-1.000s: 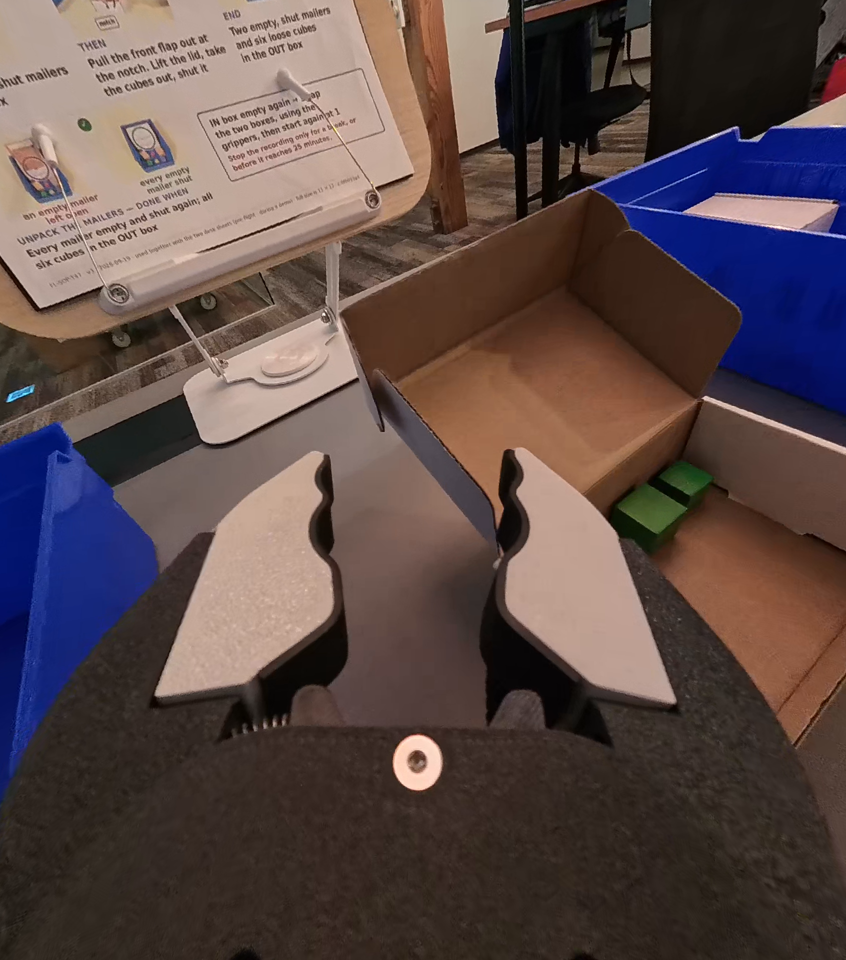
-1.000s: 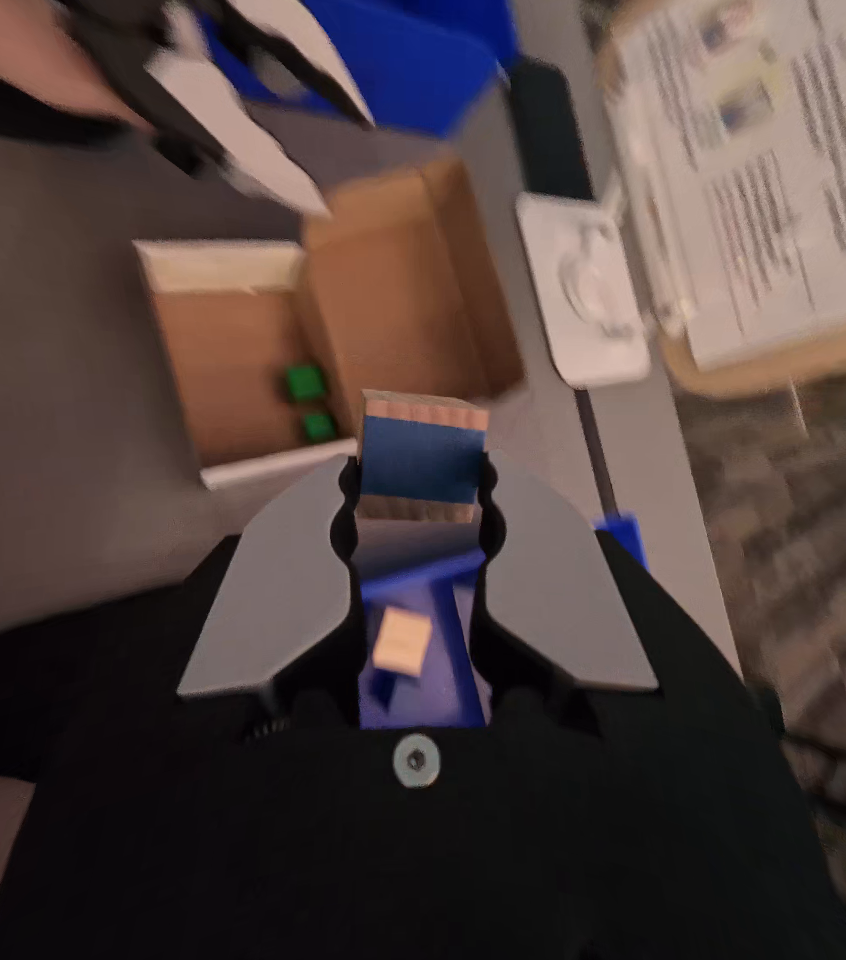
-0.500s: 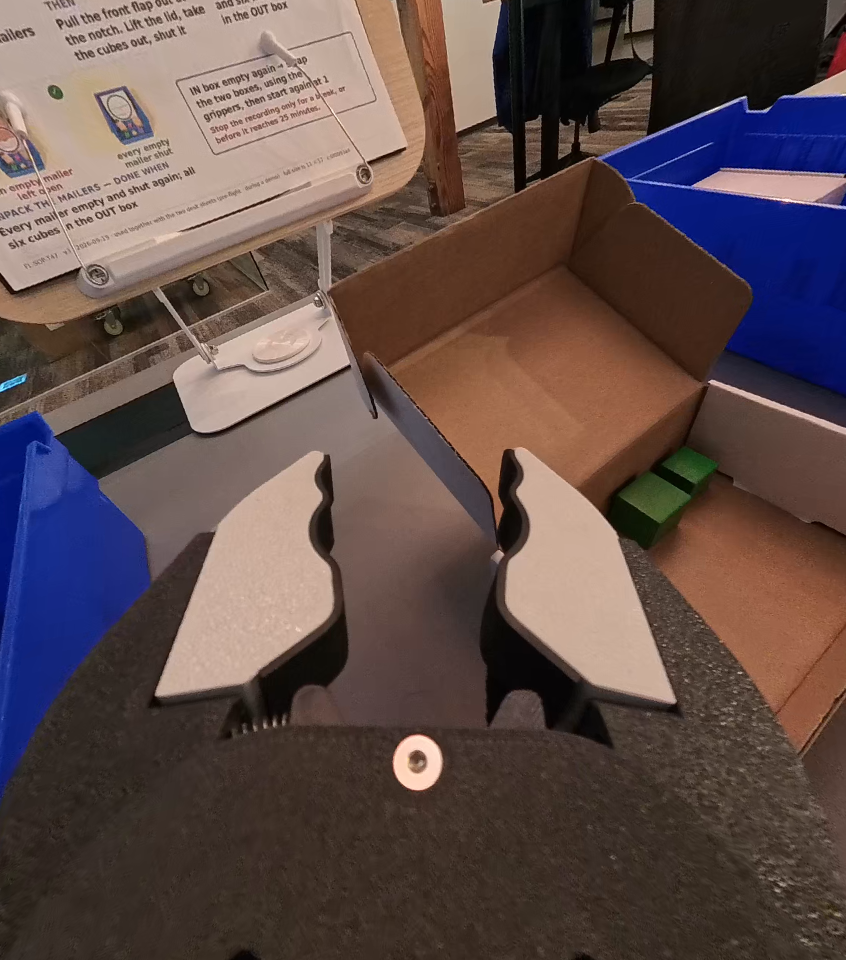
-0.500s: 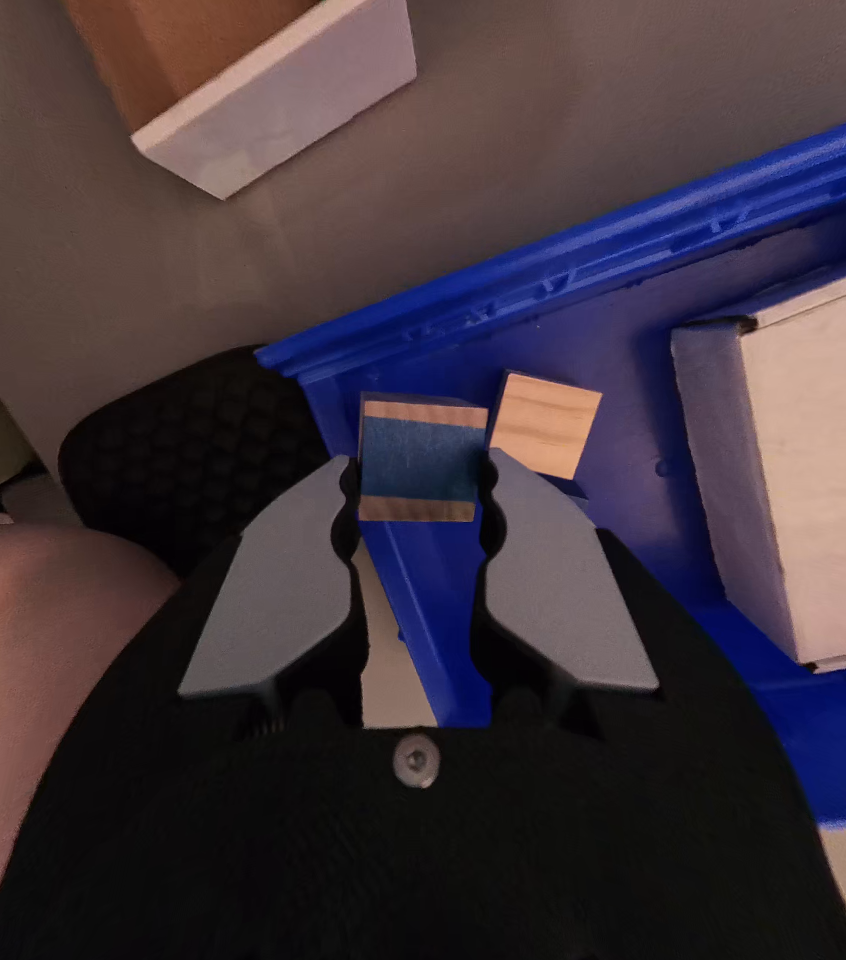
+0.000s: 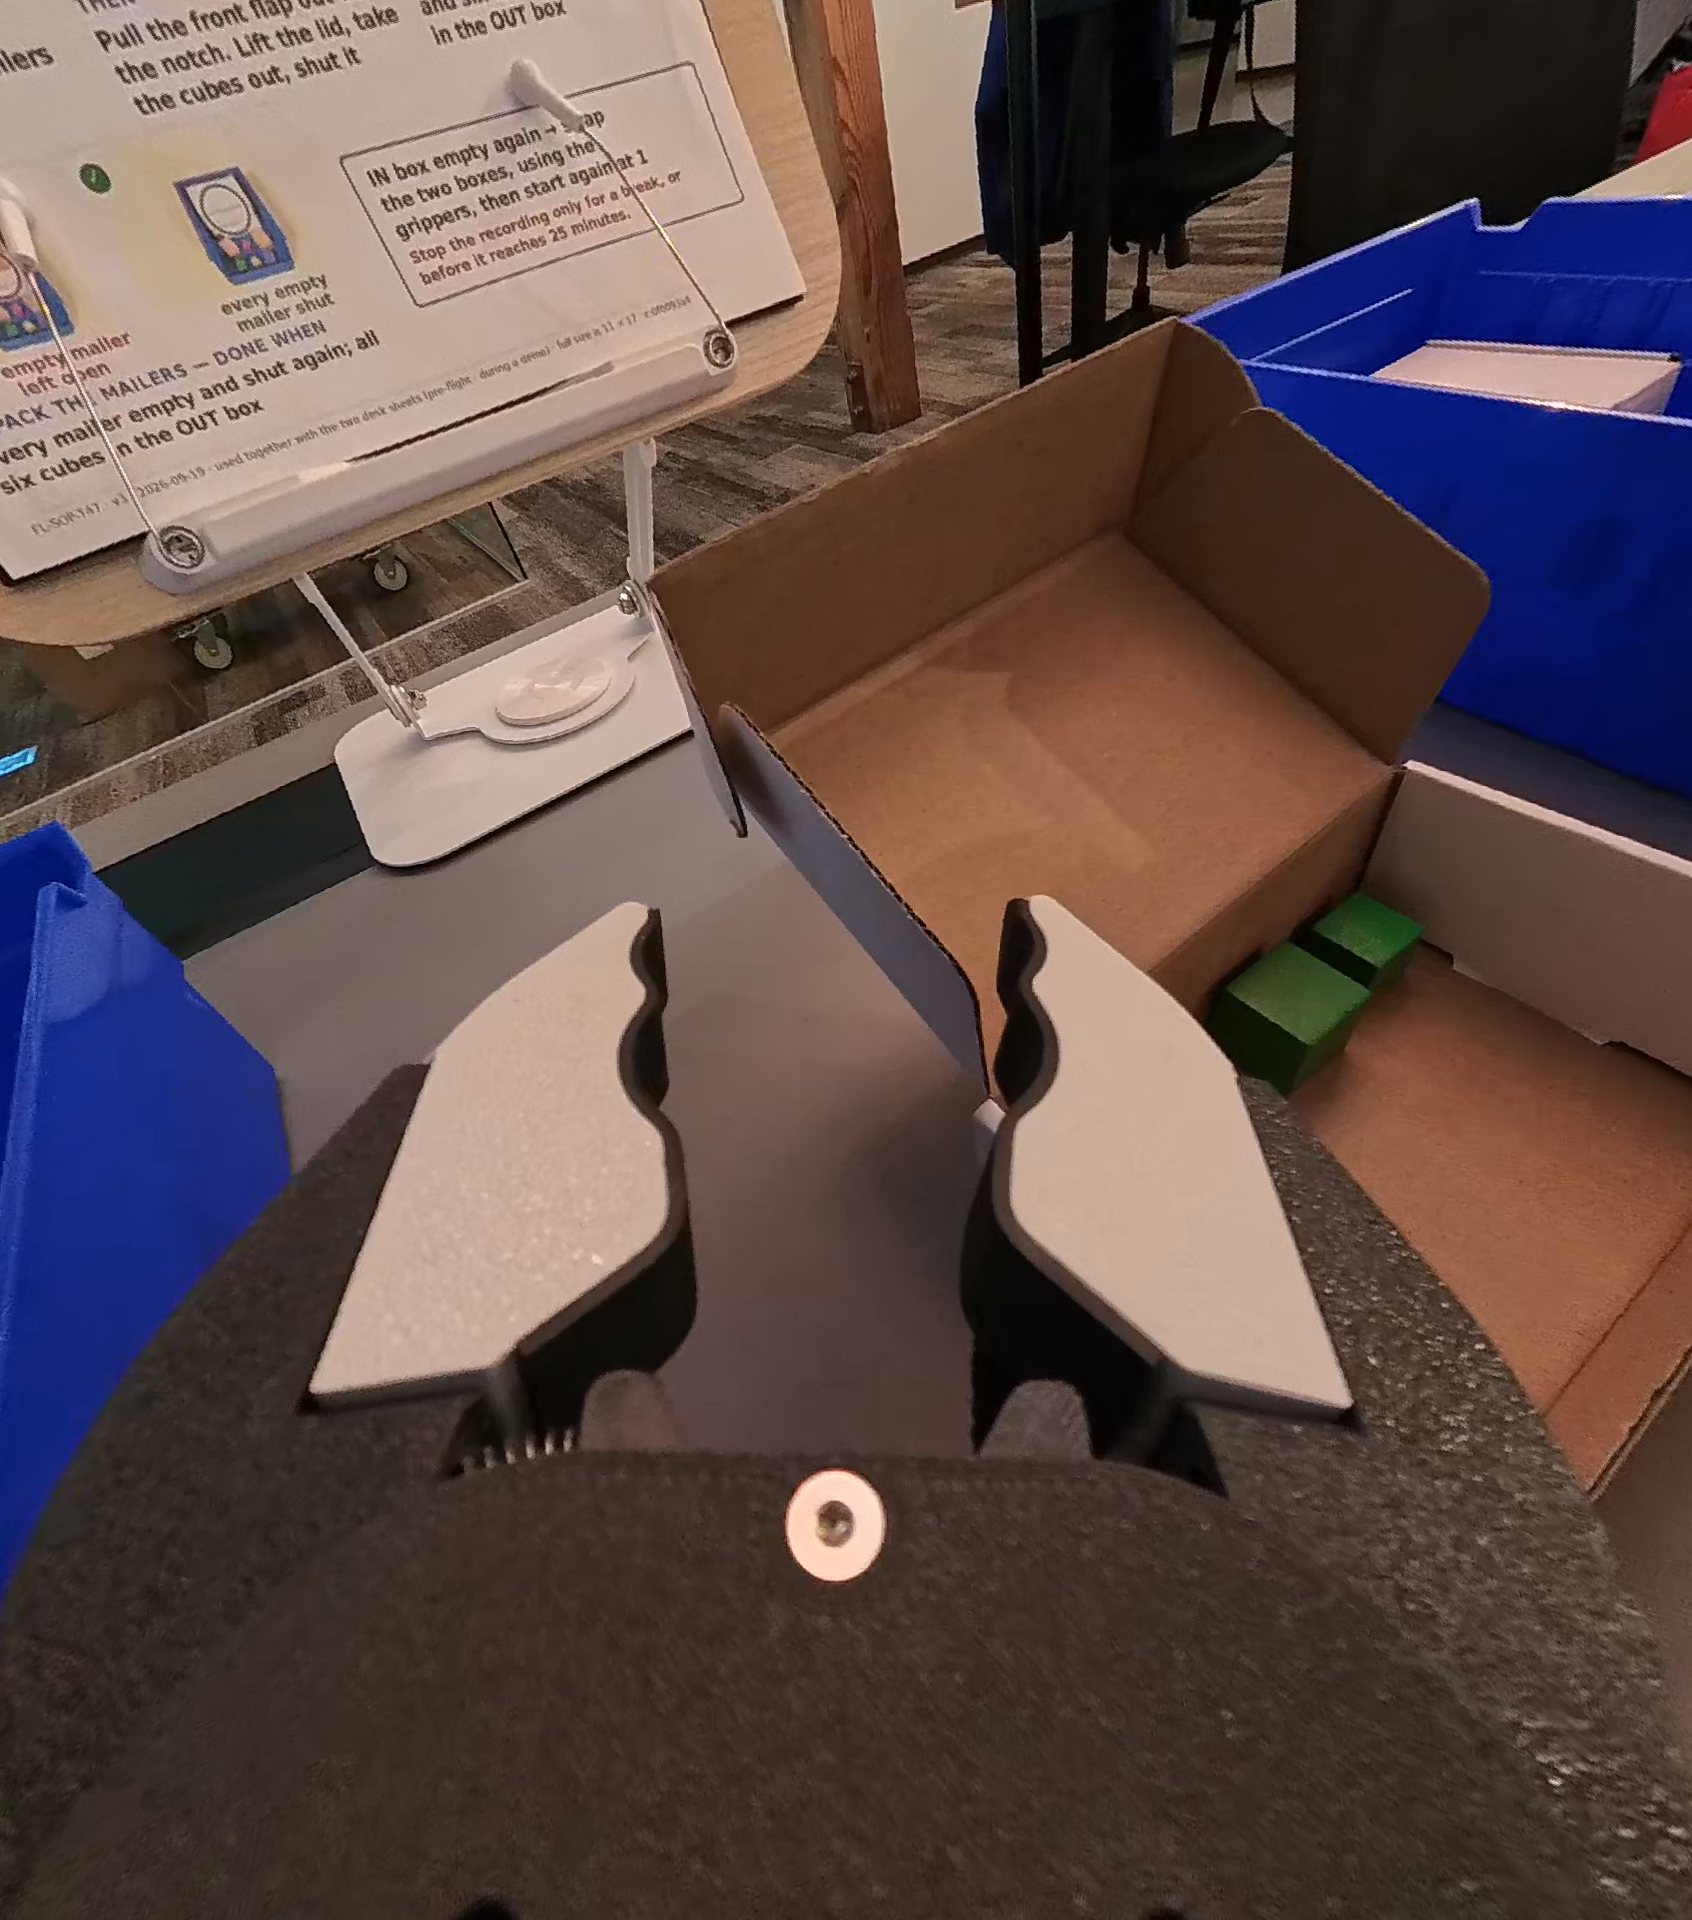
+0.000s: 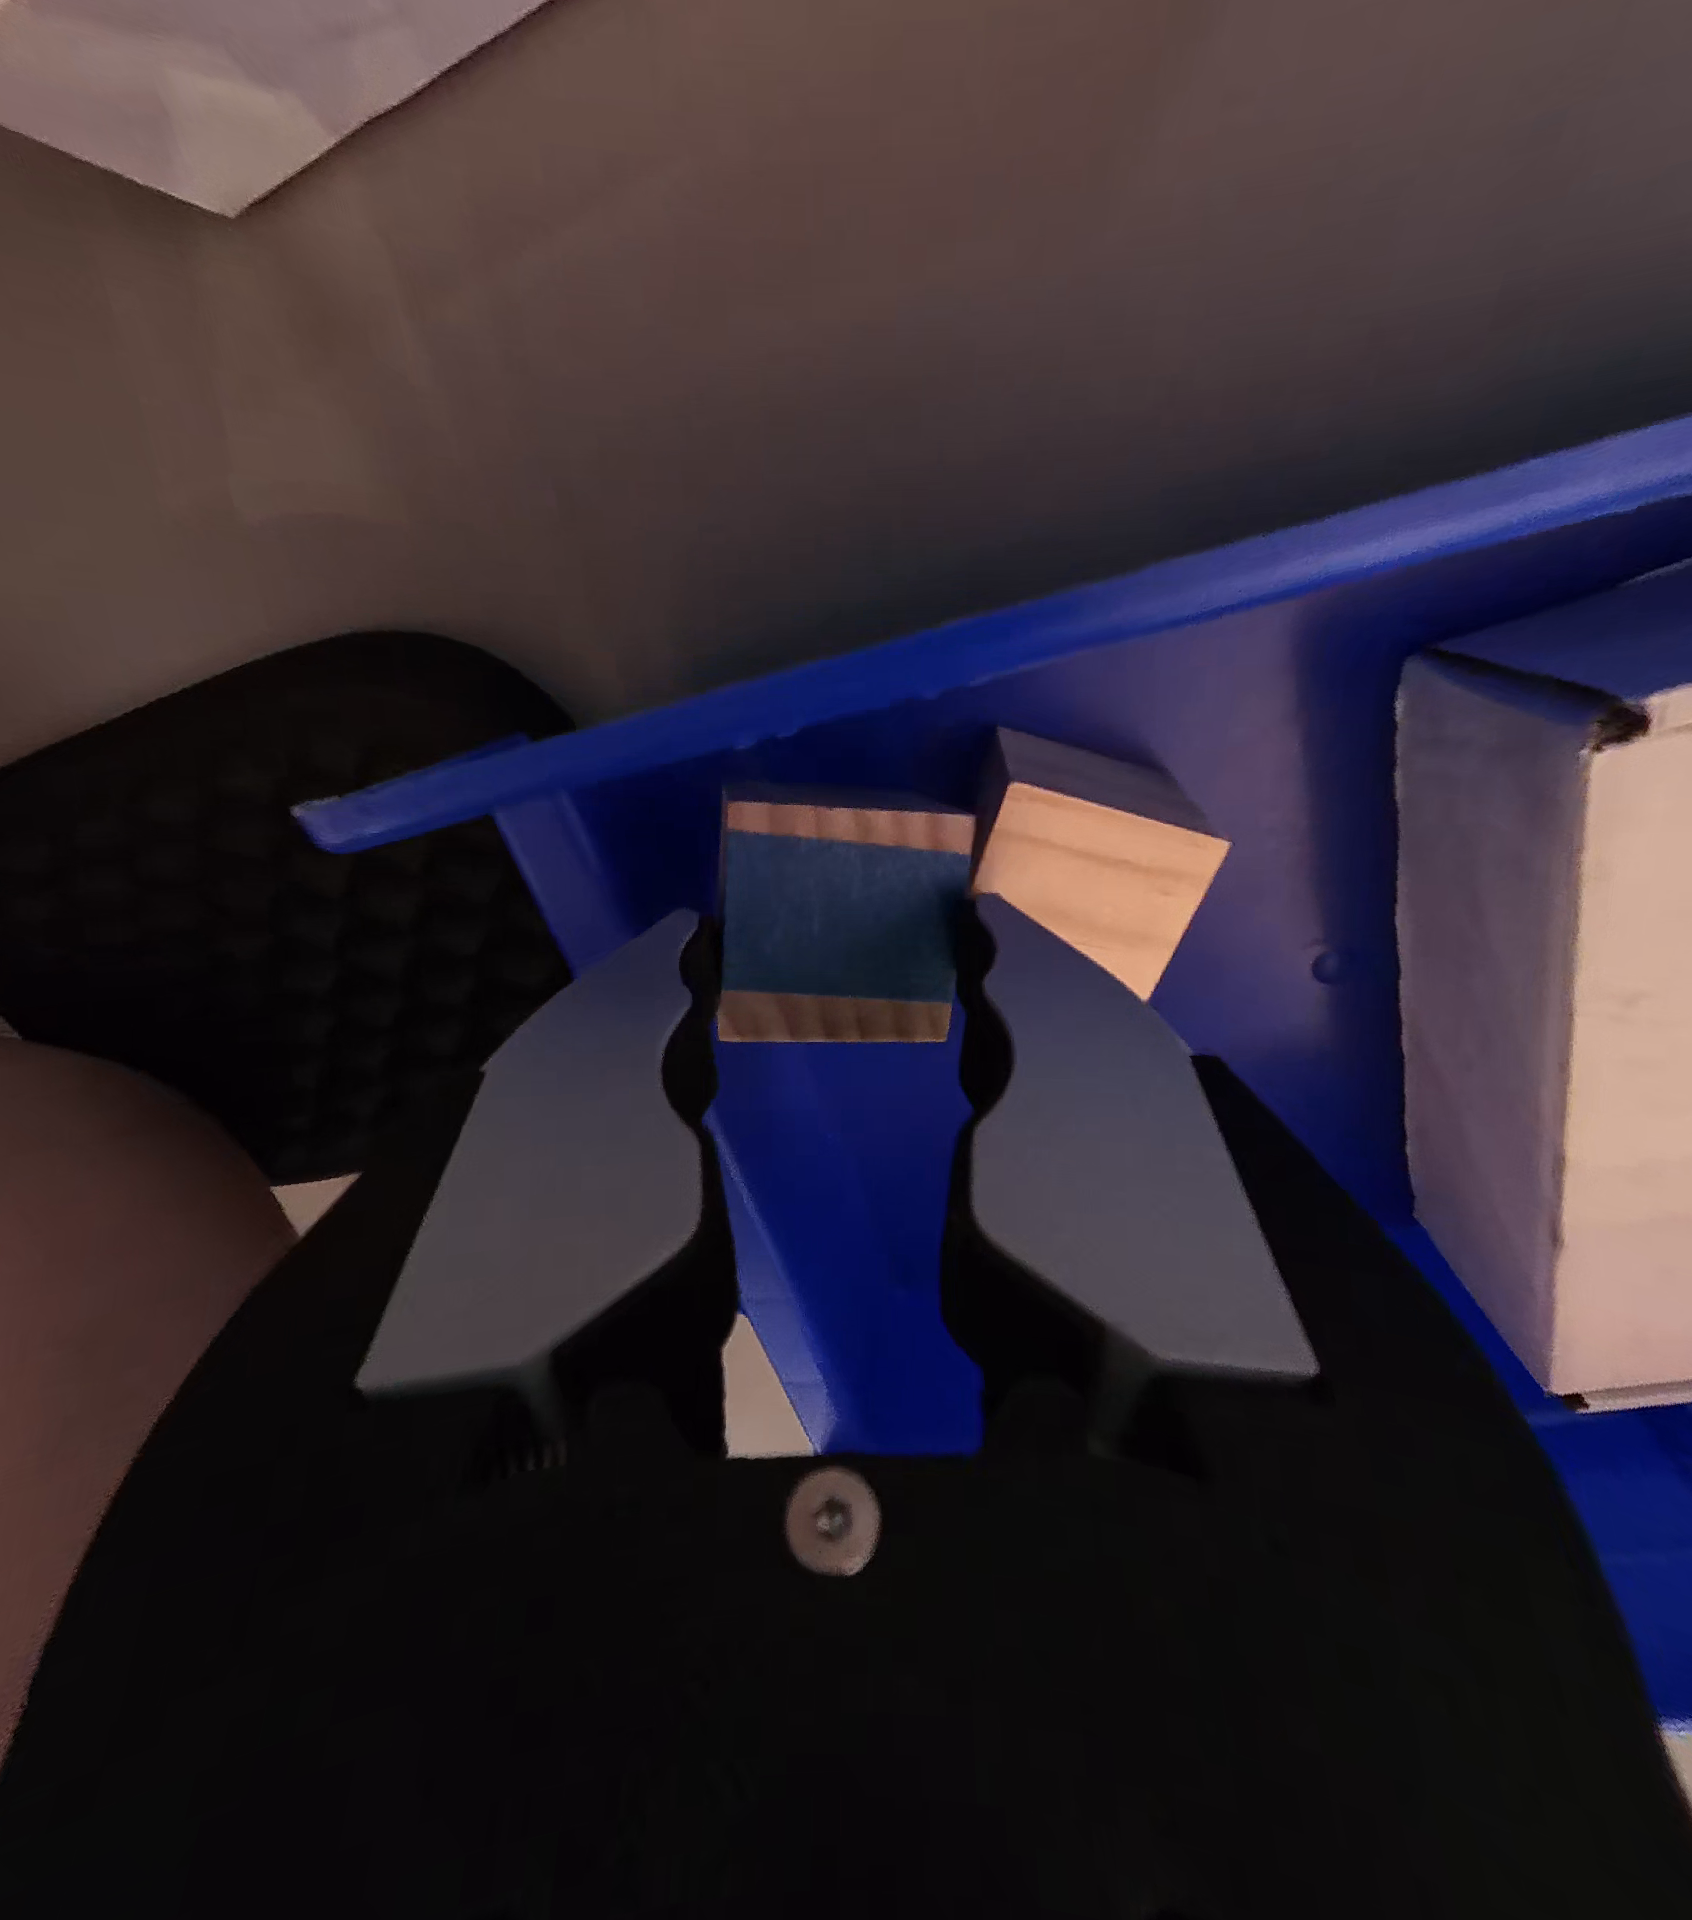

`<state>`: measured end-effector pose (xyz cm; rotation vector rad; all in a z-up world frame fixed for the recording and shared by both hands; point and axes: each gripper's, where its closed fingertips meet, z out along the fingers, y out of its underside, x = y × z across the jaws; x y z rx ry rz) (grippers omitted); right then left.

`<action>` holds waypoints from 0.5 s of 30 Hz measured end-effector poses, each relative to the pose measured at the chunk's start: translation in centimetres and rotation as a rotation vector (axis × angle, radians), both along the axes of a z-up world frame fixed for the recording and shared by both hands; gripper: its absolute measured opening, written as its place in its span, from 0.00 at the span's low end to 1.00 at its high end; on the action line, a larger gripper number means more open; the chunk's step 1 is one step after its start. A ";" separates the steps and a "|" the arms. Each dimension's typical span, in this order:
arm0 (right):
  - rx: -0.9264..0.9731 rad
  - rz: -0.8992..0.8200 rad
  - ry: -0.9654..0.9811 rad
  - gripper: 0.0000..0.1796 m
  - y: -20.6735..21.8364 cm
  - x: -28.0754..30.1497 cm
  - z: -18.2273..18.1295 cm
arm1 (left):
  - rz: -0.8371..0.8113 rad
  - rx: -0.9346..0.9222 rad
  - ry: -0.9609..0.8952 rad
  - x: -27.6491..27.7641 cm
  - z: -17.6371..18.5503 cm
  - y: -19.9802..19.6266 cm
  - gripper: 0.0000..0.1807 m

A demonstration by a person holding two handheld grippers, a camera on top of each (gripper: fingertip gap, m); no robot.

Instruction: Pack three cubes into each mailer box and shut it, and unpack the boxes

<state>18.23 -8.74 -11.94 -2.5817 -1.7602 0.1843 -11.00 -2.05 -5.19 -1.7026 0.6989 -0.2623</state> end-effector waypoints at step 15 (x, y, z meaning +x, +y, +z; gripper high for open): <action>0.074 0.058 0.013 0.25 0.7 0.5 0.0 | -0.003 0.000 0.005 0.1 -0.1 -0.1 0.34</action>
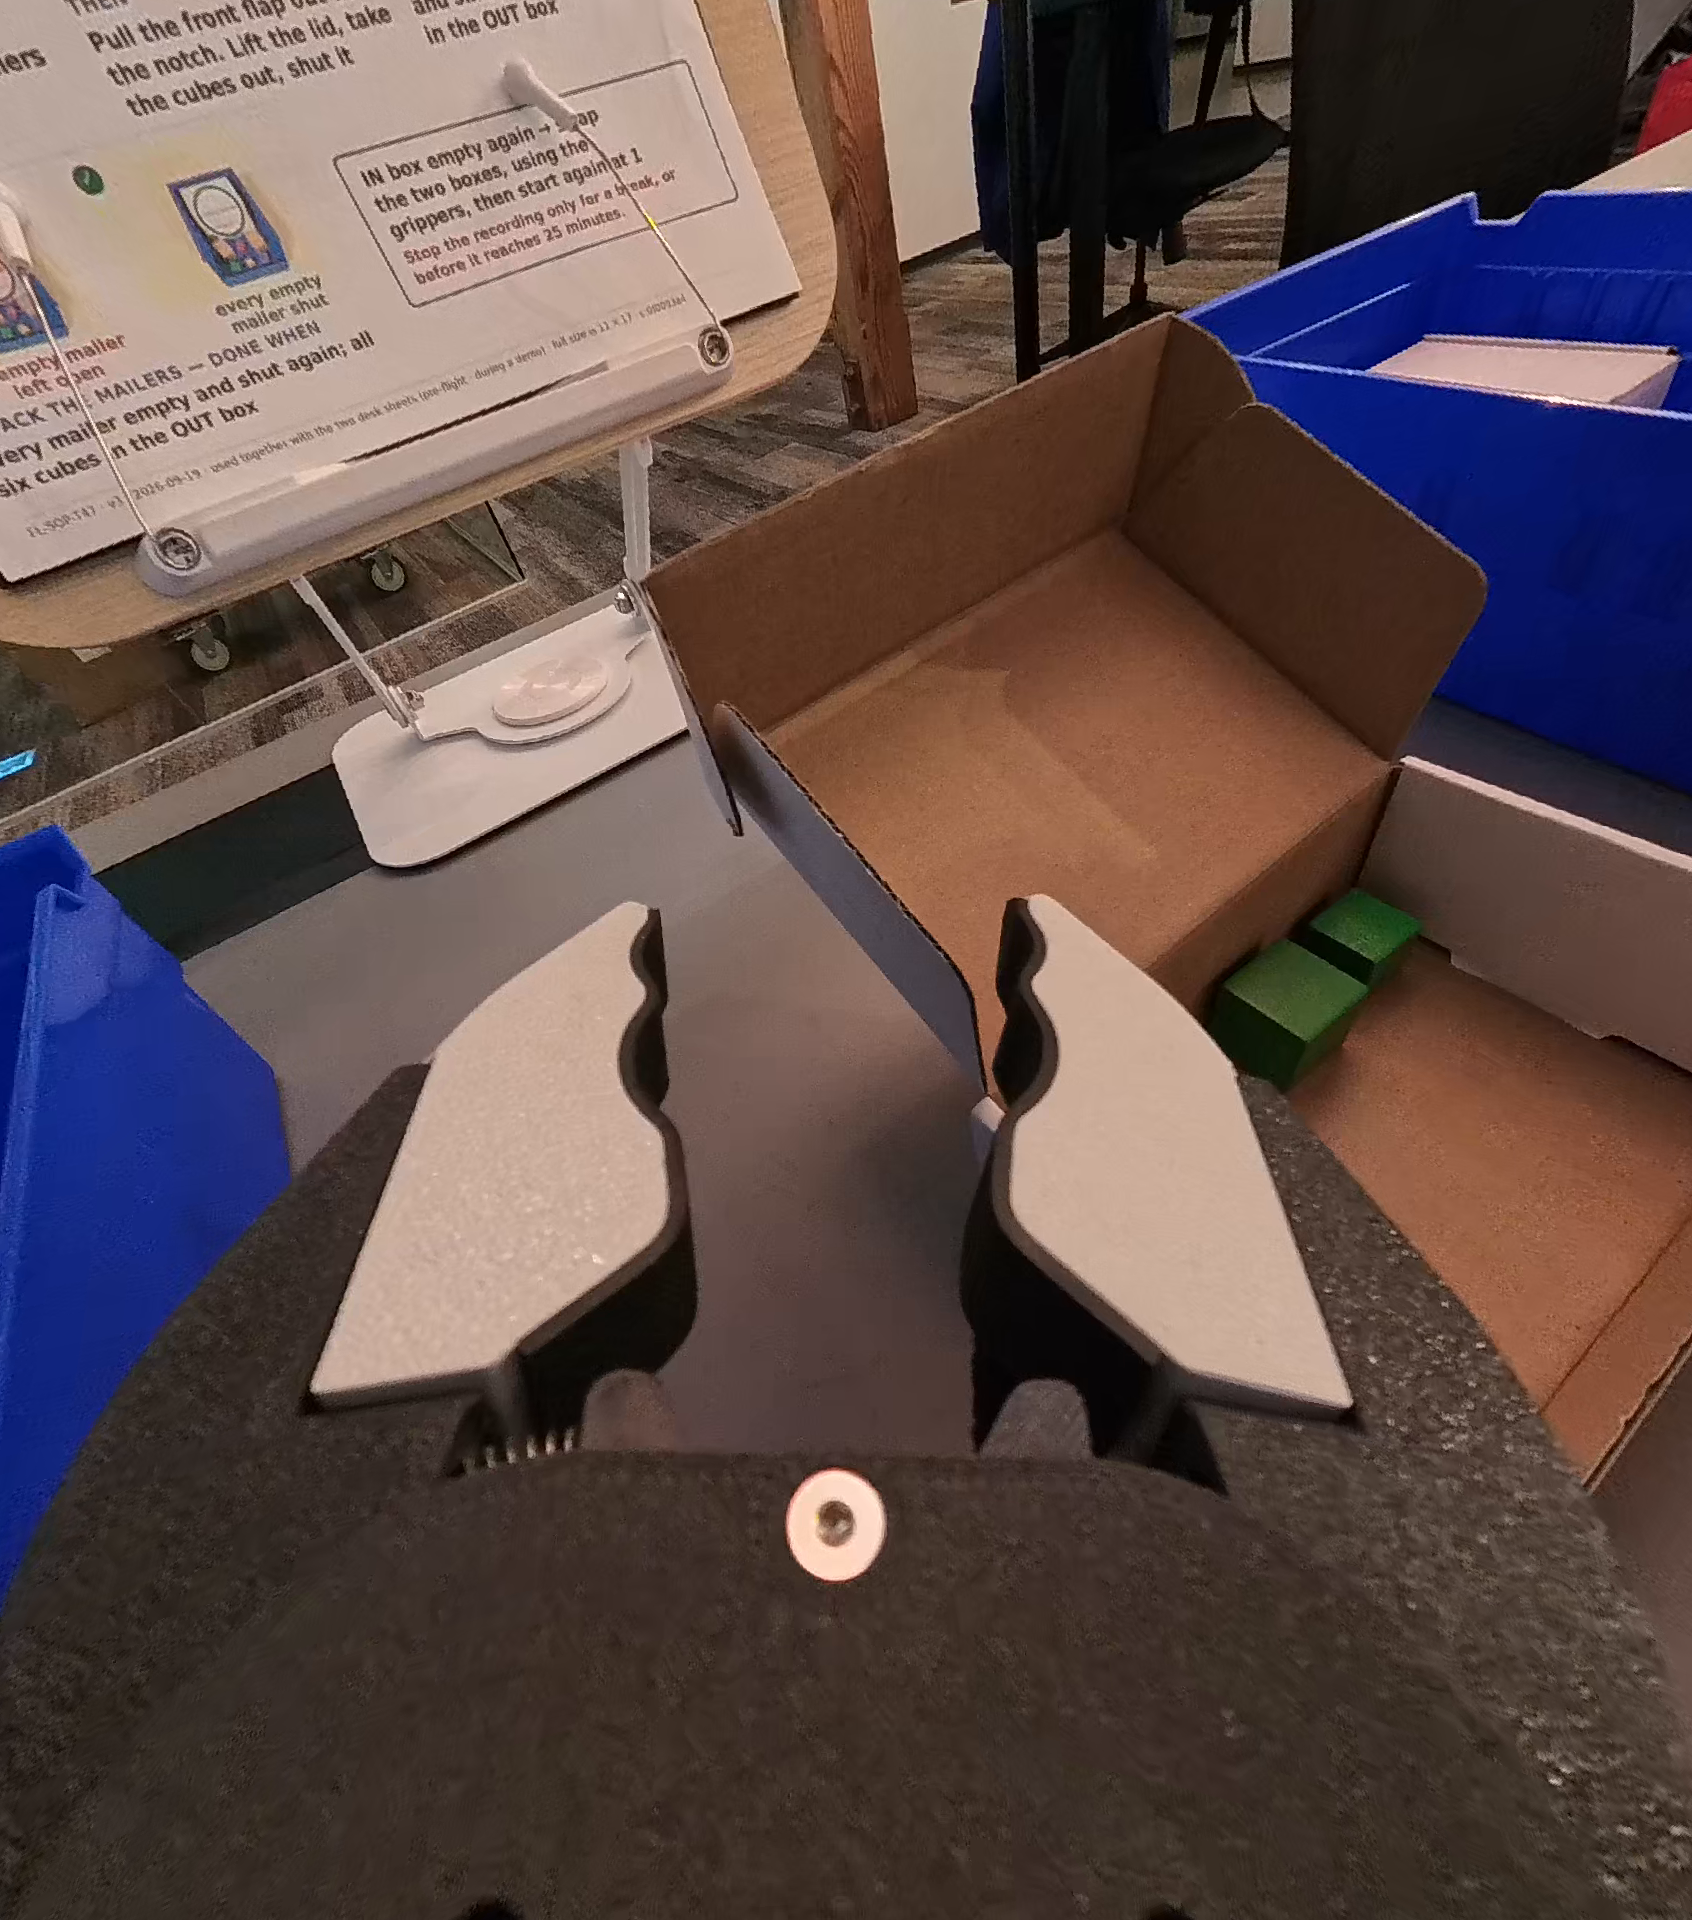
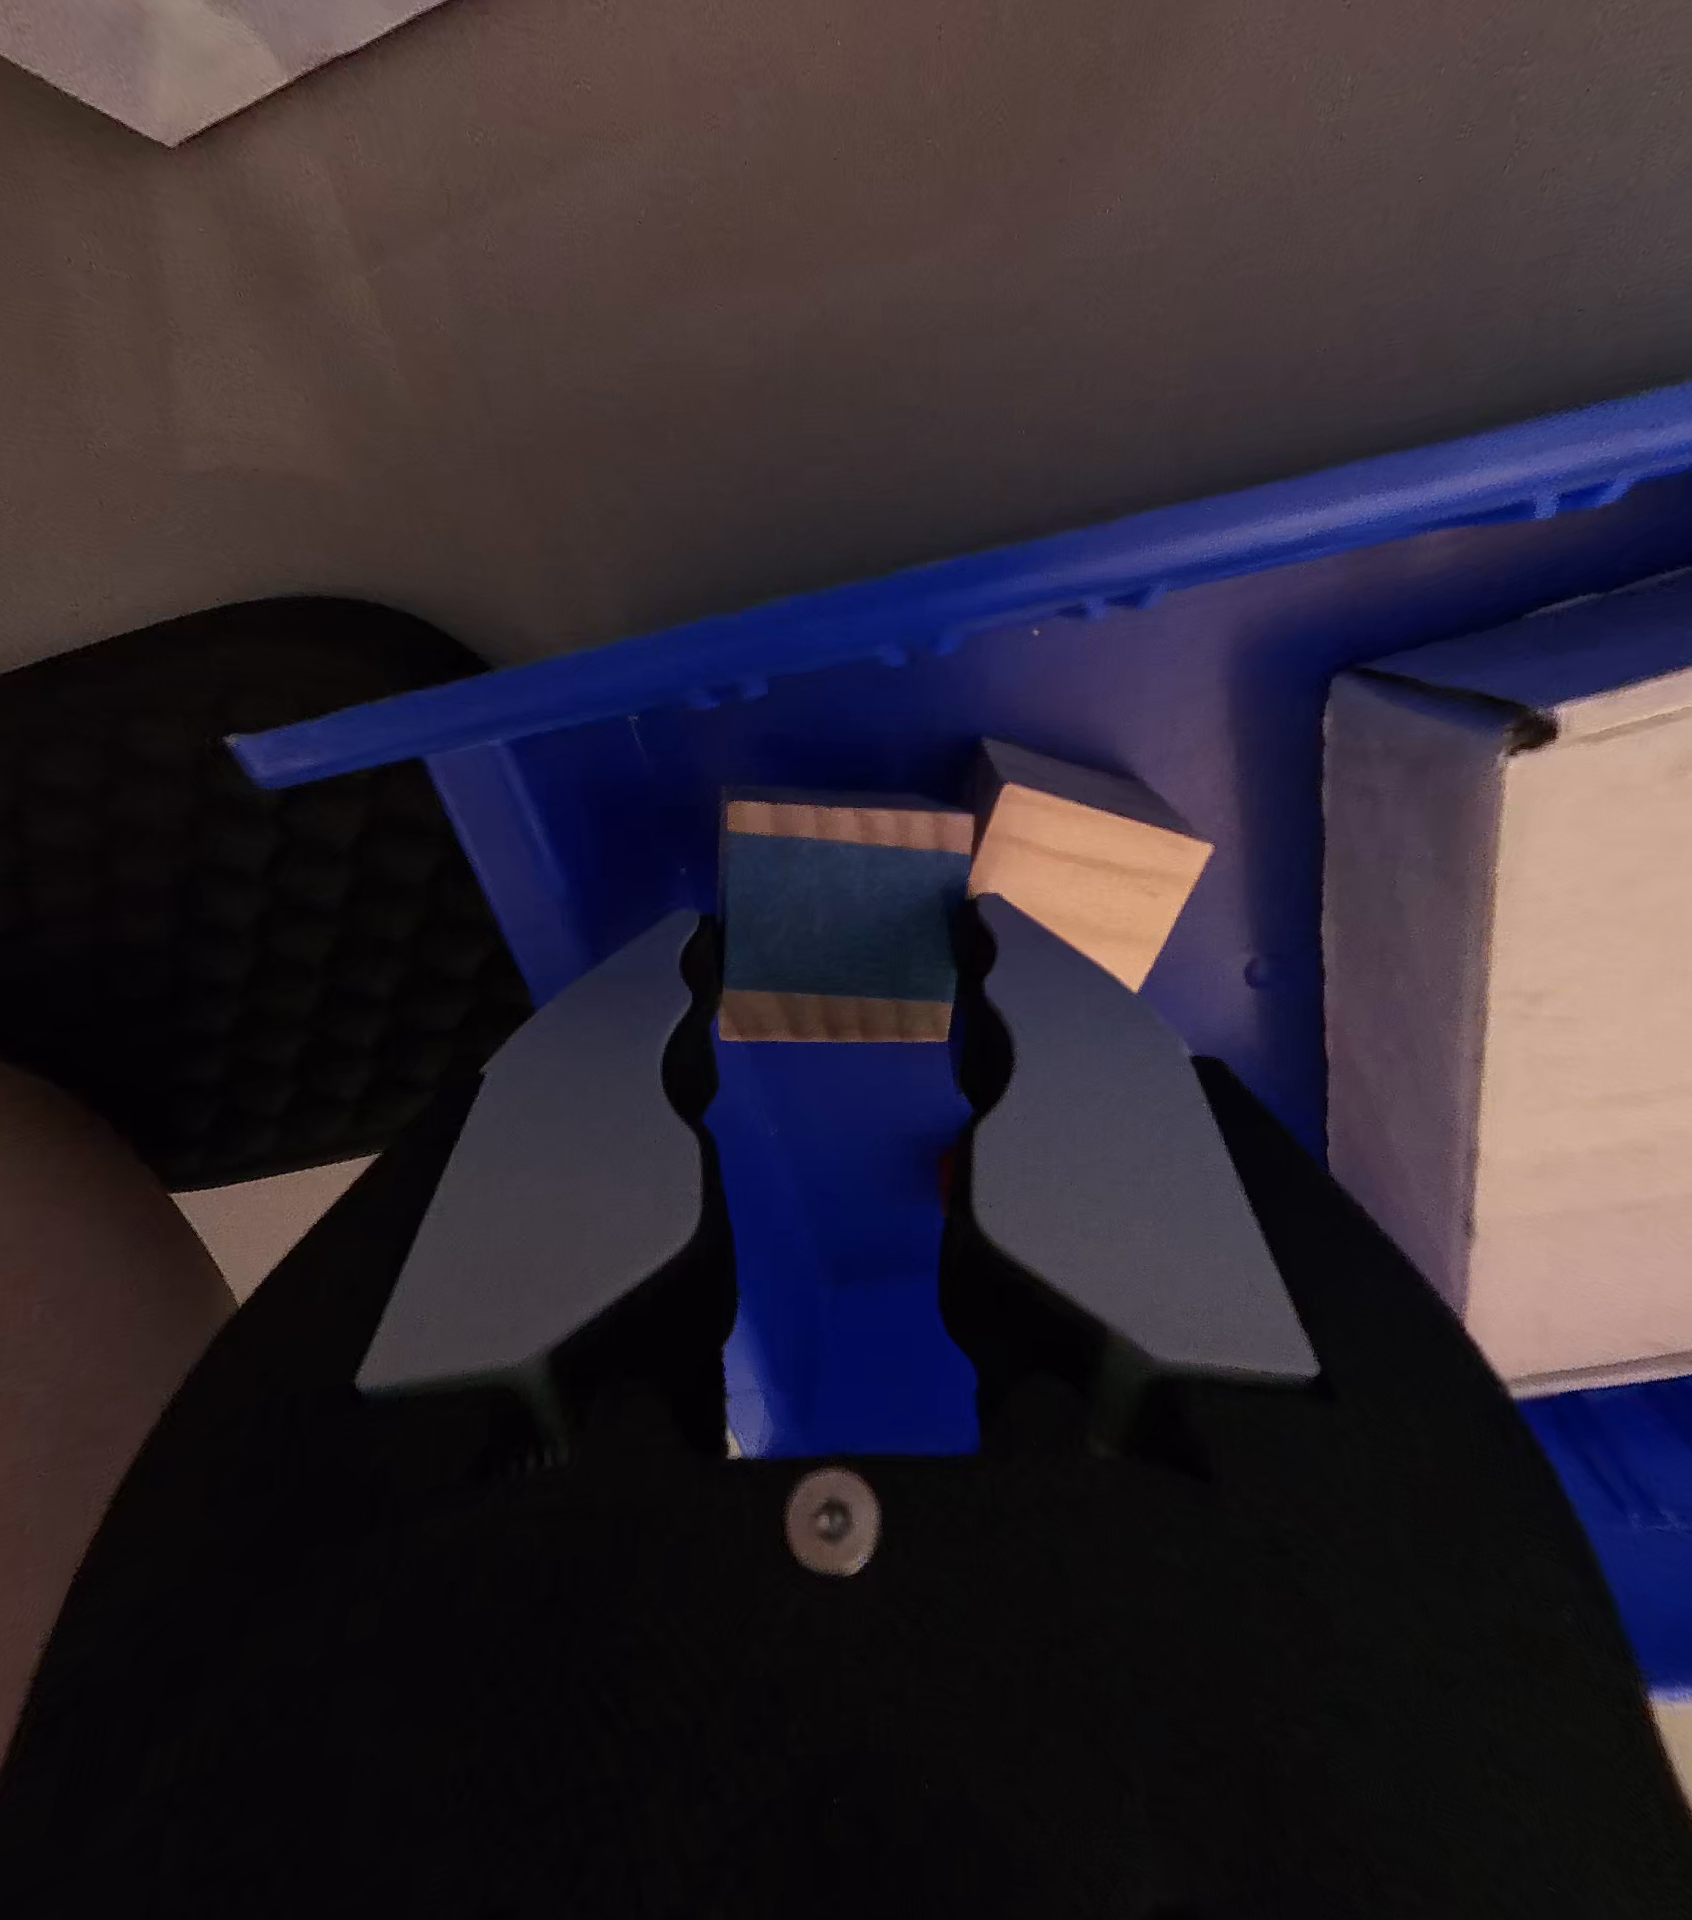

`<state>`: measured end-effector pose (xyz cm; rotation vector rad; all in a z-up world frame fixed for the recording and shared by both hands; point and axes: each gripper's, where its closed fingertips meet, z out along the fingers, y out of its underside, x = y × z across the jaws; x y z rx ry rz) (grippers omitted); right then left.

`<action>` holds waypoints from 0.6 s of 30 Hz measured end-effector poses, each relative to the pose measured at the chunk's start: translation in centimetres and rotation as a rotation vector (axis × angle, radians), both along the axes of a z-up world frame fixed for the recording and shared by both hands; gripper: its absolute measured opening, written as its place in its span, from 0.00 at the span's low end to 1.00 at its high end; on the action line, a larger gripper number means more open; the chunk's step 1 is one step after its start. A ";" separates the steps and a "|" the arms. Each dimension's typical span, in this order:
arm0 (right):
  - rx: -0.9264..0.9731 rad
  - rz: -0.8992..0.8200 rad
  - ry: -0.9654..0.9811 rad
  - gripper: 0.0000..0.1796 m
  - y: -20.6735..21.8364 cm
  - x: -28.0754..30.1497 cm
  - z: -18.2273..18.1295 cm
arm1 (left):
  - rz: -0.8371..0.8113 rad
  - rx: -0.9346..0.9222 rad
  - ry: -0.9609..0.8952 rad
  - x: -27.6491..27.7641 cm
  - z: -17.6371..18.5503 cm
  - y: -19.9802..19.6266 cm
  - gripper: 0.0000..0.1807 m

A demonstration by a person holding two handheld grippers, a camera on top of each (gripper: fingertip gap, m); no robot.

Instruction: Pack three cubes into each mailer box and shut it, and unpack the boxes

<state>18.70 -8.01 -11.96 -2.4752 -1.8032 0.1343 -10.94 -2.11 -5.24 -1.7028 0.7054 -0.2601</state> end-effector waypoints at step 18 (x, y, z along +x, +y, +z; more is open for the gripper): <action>-0.059 -0.056 -0.035 0.26 -1.1 1.1 -0.1 | 0.001 0.002 -0.003 0.0 0.0 0.0 0.34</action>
